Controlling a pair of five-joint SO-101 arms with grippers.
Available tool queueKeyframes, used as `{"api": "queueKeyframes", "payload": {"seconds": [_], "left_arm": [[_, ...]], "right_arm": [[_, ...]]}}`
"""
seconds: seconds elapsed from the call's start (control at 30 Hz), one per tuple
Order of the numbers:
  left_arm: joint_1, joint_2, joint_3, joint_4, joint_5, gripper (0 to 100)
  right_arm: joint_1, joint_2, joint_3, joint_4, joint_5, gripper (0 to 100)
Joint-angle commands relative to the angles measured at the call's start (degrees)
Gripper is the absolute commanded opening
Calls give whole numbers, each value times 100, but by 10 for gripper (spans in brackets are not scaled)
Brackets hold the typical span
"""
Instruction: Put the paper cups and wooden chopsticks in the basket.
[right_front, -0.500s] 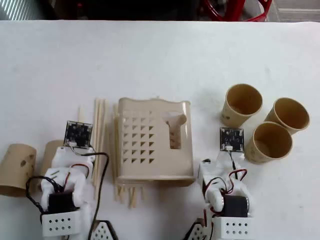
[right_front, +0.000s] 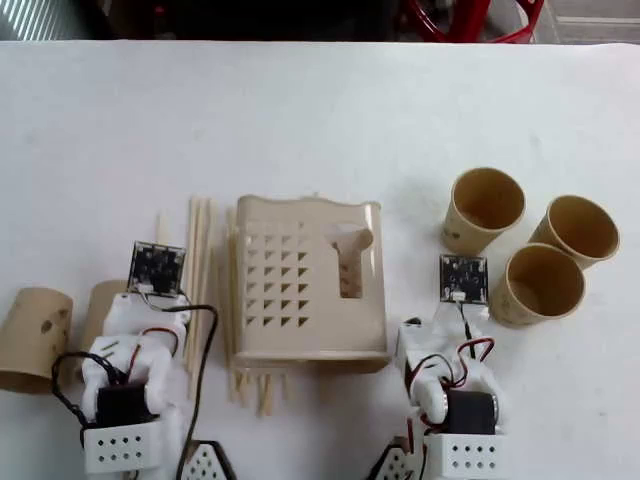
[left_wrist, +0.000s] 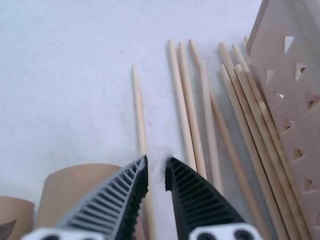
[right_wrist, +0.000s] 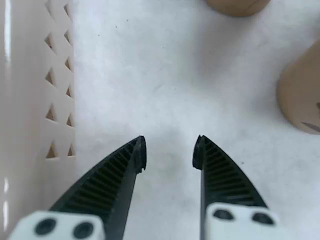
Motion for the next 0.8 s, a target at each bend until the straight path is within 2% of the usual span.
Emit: {"api": "queueKeyframes", "payload": {"seconds": [0.0,0.77], "left_arm": [[-22,-13,0,9,0,81],[22,-13,0,9,-18,81]], "right_arm": [[-22,-48,44,31,44,159],[-31,-48,44,31,44,159]]}}
